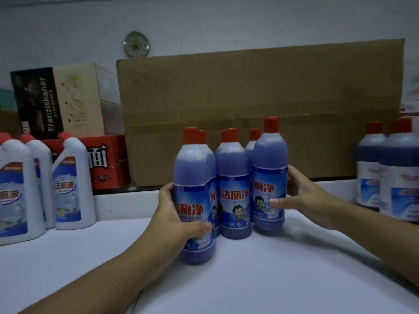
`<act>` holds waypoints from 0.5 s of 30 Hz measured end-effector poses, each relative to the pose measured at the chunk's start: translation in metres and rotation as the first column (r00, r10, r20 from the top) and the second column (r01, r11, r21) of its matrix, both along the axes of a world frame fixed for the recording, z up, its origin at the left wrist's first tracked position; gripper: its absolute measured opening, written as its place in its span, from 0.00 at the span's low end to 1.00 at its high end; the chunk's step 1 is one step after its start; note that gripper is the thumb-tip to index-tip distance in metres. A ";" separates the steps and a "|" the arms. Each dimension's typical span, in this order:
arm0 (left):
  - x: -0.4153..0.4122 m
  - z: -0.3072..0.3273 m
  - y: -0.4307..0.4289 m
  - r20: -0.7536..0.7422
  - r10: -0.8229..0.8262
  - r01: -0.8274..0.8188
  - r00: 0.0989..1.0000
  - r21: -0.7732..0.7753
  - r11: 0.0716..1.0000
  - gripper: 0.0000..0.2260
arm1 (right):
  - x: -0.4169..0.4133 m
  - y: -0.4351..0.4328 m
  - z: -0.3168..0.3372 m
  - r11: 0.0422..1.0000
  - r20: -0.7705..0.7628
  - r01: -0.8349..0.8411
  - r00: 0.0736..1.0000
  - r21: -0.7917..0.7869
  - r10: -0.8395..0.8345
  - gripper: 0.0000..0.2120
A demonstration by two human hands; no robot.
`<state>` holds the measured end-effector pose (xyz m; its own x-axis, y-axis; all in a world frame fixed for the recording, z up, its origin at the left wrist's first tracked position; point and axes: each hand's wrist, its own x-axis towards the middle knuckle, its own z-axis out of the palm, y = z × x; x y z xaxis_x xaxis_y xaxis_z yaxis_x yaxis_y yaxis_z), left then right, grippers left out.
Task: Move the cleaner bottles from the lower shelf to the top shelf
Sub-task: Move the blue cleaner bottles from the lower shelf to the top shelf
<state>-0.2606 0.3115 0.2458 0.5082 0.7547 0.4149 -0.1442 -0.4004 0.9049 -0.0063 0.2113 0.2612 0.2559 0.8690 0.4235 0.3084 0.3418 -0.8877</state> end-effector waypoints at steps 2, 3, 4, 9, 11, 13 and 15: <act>0.000 -0.001 0.002 -0.034 -0.012 0.012 0.999 0.010 1.000 0.34 | 0.000 0.002 -0.003 1.000 0.001 -0.019 1.000 -0.022 0.019 0.31; 0.000 -0.002 0.002 -0.047 -0.013 0.014 0.999 0.018 1.000 0.34 | 0.000 0.003 -0.005 0.999 -0.002 -0.020 1.000 -0.034 0.020 0.31; 0.001 -0.002 0.002 -0.060 -0.009 0.011 0.998 0.024 1.000 0.35 | 0.000 0.003 -0.008 0.999 -0.008 -0.016 1.000 -0.038 0.016 0.31; 0.000 -0.003 0.000 -0.096 -0.022 0.026 0.995 0.037 0.999 0.38 | 0.000 0.006 -0.014 0.993 -0.032 0.117 0.993 -0.010 -0.117 0.32; 0.000 -0.004 -0.001 -0.112 -0.036 0.041 0.993 0.043 0.998 0.38 | -0.002 0.003 -0.012 0.979 0.049 0.201 0.979 -0.018 -0.200 0.30; -0.001 -0.004 -0.002 -0.132 -0.046 0.053 0.990 0.048 0.997 0.37 | -0.004 0.000 -0.011 0.968 0.153 0.251 0.958 -0.029 -0.244 0.28; -0.002 -0.005 -0.003 -0.161 -0.046 0.059 0.986 0.077 0.995 0.36 | -0.005 -0.003 -0.011 0.968 0.181 0.246 0.955 -0.048 -0.233 0.26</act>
